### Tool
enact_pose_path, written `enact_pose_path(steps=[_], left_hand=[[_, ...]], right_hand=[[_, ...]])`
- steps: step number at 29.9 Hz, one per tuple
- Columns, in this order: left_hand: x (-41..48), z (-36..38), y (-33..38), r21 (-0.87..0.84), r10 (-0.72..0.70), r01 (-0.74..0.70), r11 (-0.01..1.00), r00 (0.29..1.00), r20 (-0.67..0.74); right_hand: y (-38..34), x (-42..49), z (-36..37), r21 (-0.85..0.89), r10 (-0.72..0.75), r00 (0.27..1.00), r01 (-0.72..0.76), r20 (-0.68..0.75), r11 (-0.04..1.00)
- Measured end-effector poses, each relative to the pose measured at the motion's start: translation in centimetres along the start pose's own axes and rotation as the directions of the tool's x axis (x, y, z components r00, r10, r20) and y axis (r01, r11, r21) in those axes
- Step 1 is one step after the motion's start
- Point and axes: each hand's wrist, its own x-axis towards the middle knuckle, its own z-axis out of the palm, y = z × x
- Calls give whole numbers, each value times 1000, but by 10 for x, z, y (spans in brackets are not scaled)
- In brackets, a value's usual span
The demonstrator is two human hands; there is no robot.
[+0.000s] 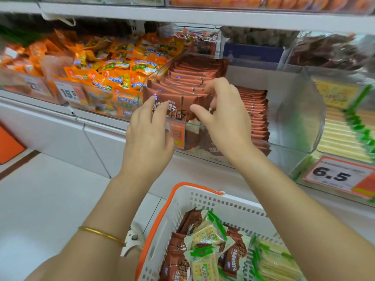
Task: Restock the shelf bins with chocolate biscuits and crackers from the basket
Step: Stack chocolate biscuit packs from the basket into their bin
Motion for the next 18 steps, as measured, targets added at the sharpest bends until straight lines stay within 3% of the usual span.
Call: enact_pose_path(steps=[2, 4, 7, 9, 11, 14, 16, 18], left_hand=[[-9, -4, 16, 10, 64, -63, 998, 993, -104], [-23, -4, 37, -34, 153, -156, 987, 985, -85], [-51, 15, 63, -71, 293, -284, 956, 940, 177], [-71, 35, 70, -88, 312, -309, 947, 816, 486], [-93, 55, 71, -71, 302, -375, 924, 605, 737], [-120, 79, 75, -76, 273, -482, 873, 353, 895], [-131, 90, 76, -93, 245, -470, 878, 272, 930], [-136, 96, 75, -81, 224, -478, 875, 252, 942]], right_hand=[[6, -11, -15, 69, -26, 999, 28, -31, 997], [13, -28, -30, 93, -58, 997, 62, -53, 994], [38, -66, -48, 81, -78, 997, 77, -2, 994], [65, -96, -52, 38, -31, 993, 27, 111, 999], [102, -129, -46, -52, 80, 951, -67, 299, 996], [161, -180, -31, -222, 274, 737, -171, 618, 960], [188, -210, -19, -287, 352, 557, -205, 752, 936], [203, -231, -8, -311, 376, 440, -215, 815, 926]])
